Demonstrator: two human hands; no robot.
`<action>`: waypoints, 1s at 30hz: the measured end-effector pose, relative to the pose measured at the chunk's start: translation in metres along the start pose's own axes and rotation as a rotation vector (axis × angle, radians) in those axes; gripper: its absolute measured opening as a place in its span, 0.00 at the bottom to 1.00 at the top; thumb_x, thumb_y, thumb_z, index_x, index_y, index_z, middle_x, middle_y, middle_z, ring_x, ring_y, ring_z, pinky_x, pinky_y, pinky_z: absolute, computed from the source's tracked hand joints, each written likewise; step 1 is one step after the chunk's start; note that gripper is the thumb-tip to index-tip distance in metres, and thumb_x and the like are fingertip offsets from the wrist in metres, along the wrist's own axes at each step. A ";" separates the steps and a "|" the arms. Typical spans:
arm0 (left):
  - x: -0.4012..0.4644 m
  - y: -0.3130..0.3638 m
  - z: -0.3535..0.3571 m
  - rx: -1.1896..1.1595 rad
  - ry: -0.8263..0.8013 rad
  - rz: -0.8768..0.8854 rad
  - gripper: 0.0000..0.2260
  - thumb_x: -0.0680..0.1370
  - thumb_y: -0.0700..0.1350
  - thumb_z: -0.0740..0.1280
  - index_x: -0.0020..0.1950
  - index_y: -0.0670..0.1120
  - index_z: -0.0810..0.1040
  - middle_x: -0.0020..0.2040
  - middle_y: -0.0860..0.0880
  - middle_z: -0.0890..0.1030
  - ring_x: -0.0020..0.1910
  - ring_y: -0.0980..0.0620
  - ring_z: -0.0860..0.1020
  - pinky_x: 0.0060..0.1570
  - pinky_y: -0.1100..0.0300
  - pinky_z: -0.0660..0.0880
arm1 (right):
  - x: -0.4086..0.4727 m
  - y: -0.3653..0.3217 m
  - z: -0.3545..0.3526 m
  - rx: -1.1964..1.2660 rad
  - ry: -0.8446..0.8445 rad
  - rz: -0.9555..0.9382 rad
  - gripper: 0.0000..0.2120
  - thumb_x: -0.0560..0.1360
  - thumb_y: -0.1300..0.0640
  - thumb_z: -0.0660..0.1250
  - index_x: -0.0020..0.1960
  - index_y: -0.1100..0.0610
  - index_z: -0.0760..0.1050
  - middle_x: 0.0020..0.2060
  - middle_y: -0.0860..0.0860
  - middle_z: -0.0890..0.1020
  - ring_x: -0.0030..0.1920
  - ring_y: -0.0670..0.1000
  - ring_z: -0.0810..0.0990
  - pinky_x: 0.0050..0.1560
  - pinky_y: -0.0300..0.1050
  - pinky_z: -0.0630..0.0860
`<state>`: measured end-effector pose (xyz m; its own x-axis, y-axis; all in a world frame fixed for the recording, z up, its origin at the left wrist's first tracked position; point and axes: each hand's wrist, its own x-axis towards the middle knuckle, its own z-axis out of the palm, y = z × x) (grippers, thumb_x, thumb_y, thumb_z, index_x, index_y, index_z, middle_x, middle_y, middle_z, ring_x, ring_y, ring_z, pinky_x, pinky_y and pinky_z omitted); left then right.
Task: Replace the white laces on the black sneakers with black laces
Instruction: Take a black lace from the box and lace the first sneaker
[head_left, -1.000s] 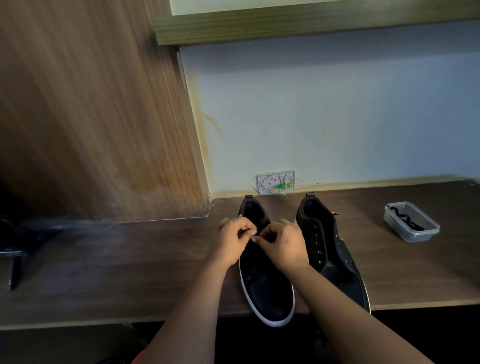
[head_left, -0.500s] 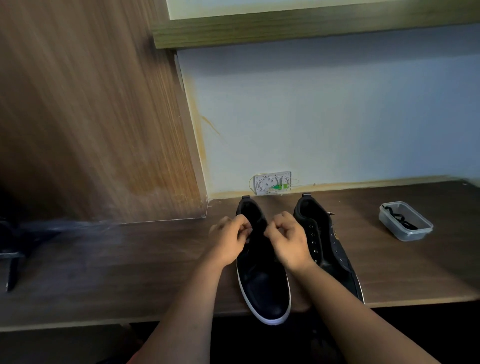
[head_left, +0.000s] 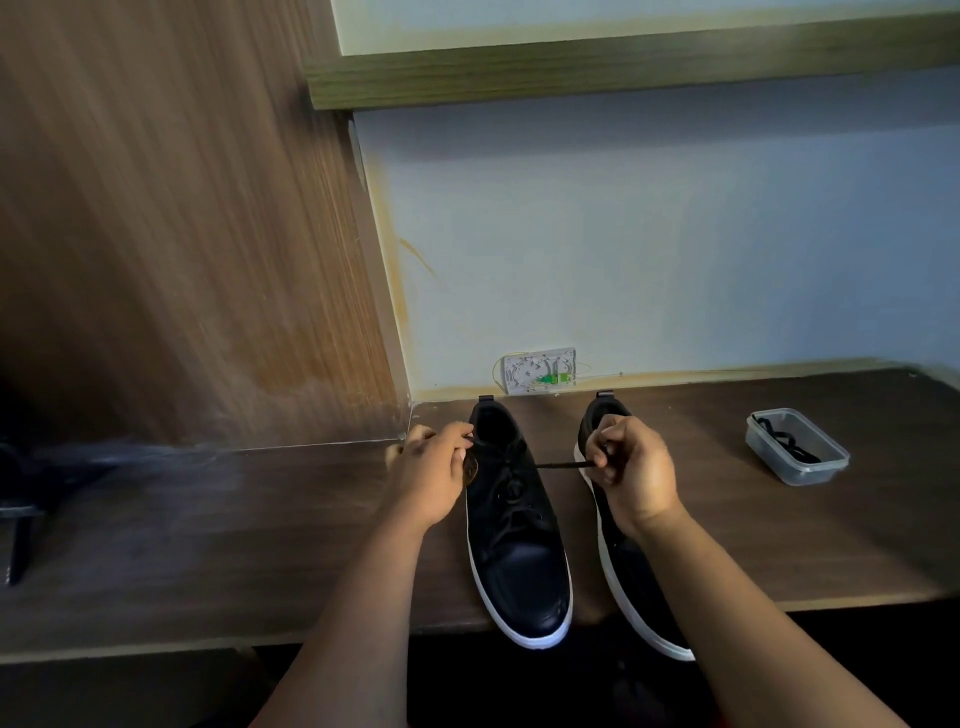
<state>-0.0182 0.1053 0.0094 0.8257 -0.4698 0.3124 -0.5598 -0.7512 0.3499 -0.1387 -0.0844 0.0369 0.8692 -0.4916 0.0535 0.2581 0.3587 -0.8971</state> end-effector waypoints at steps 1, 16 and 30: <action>0.000 0.000 0.001 -0.054 0.014 -0.014 0.18 0.81 0.43 0.57 0.70 0.56 0.69 0.58 0.59 0.80 0.61 0.53 0.70 0.60 0.53 0.66 | 0.000 0.001 -0.001 -0.027 -0.005 0.013 0.08 0.63 0.58 0.59 0.26 0.53 0.62 0.25 0.52 0.64 0.26 0.48 0.56 0.24 0.38 0.55; 0.004 0.006 0.014 -0.162 0.007 -0.041 0.20 0.82 0.41 0.56 0.73 0.53 0.66 0.60 0.56 0.80 0.61 0.56 0.70 0.53 0.67 0.62 | -0.002 -0.013 -0.018 -0.047 -0.576 0.478 0.12 0.56 0.60 0.64 0.25 0.54 0.59 0.21 0.49 0.58 0.22 0.44 0.51 0.24 0.35 0.51; 0.000 0.019 0.003 -0.039 0.125 0.090 0.15 0.74 0.48 0.70 0.61 0.52 0.78 0.46 0.57 0.82 0.52 0.51 0.73 0.48 0.58 0.72 | 0.004 0.010 -0.011 -0.297 -0.322 0.183 0.03 0.76 0.61 0.68 0.44 0.60 0.80 0.39 0.54 0.82 0.34 0.45 0.75 0.33 0.34 0.70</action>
<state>-0.0288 0.0894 0.0137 0.7580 -0.4710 0.4511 -0.6356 -0.6887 0.3489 -0.1378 -0.0915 0.0230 0.9878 -0.1536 -0.0255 -0.0021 0.1506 -0.9886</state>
